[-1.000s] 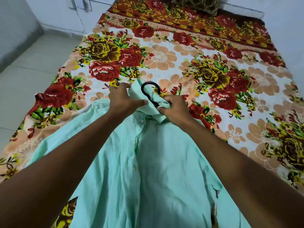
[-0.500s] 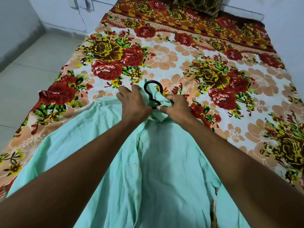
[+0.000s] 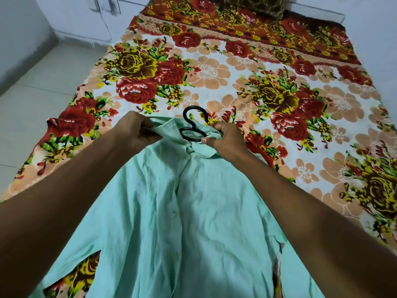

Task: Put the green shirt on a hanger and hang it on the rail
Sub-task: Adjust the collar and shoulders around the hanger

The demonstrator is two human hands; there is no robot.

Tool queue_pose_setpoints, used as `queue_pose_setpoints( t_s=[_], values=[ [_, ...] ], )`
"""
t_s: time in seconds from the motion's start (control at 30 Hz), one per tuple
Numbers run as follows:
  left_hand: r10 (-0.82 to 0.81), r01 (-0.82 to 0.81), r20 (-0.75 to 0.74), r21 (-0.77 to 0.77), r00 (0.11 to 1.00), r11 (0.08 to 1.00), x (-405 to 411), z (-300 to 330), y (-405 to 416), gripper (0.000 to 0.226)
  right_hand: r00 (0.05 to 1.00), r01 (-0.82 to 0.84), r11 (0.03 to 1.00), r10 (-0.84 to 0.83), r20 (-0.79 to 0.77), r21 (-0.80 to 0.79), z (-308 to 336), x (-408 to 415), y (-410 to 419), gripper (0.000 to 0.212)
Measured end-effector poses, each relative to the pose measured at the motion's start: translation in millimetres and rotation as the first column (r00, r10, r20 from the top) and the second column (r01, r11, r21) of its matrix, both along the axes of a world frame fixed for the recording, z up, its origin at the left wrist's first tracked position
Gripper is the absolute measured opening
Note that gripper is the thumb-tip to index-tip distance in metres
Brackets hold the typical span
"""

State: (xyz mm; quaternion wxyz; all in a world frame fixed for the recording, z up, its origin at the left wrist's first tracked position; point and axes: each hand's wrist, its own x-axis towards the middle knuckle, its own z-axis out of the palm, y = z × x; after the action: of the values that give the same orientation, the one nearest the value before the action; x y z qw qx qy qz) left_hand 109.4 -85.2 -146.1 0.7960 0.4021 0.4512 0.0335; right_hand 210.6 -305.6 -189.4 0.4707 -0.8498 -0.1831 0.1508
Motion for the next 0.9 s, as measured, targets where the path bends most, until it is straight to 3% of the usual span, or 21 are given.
queue_pose_setpoints(
  t_s=[0.13,0.27,0.33,0.4,0.57,0.63,0.77,0.9],
  values=[
    [-0.033,0.037,0.07,-0.063,0.997,0.997,-4.5,-8.1,-4.7,0.013,1.0,0.01,1.0,-0.01,-0.007,0.002,-1.8,-0.6,0.6,0.02],
    [-0.122,0.114,0.013,0.283,0.992,0.952,-0.2,-5.4,-19.8,0.008,1.0,0.0,1.0,0.0,-0.015,0.008,1.1,-1.6,0.3,0.021],
    [-0.116,0.107,0.0,0.37,0.993,0.923,1.1,-2.2,-24.0,0.011,1.0,-0.002,1.0,0.002,-0.007,0.006,1.4,-2.1,-0.3,0.022],
    [-0.088,0.09,-0.019,0.33,0.996,0.94,1.4,-1.4,-23.5,0.013,1.0,0.007,1.0,-0.007,-0.01,0.007,1.8,-2.9,-0.3,0.024],
    [-0.097,0.097,0.043,-0.008,0.994,0.995,-0.9,3.1,-18.2,0.017,1.0,0.003,1.0,-0.003,-0.015,0.001,1.5,-4.2,-0.2,0.024],
    [-0.086,0.087,0.032,-0.062,0.996,0.994,-1.8,3.2,-15.6,0.02,1.0,0.0,1.0,0.0,-0.02,-0.002,1.0,-5.2,-0.6,0.024],
    [0.003,0.01,0.087,-0.15,0.996,0.989,-1.9,-0.1,-20.3,0.024,1.0,-0.003,1.0,0.003,-0.029,0.001,-0.1,-7.7,-0.1,0.024],
    [0.154,-0.149,0.147,-0.046,0.977,0.988,-8.5,-18.6,-33.7,0.031,1.0,0.004,1.0,-0.004,-0.031,-0.002,1.5,-6.8,-0.5,0.023]
  ],
)
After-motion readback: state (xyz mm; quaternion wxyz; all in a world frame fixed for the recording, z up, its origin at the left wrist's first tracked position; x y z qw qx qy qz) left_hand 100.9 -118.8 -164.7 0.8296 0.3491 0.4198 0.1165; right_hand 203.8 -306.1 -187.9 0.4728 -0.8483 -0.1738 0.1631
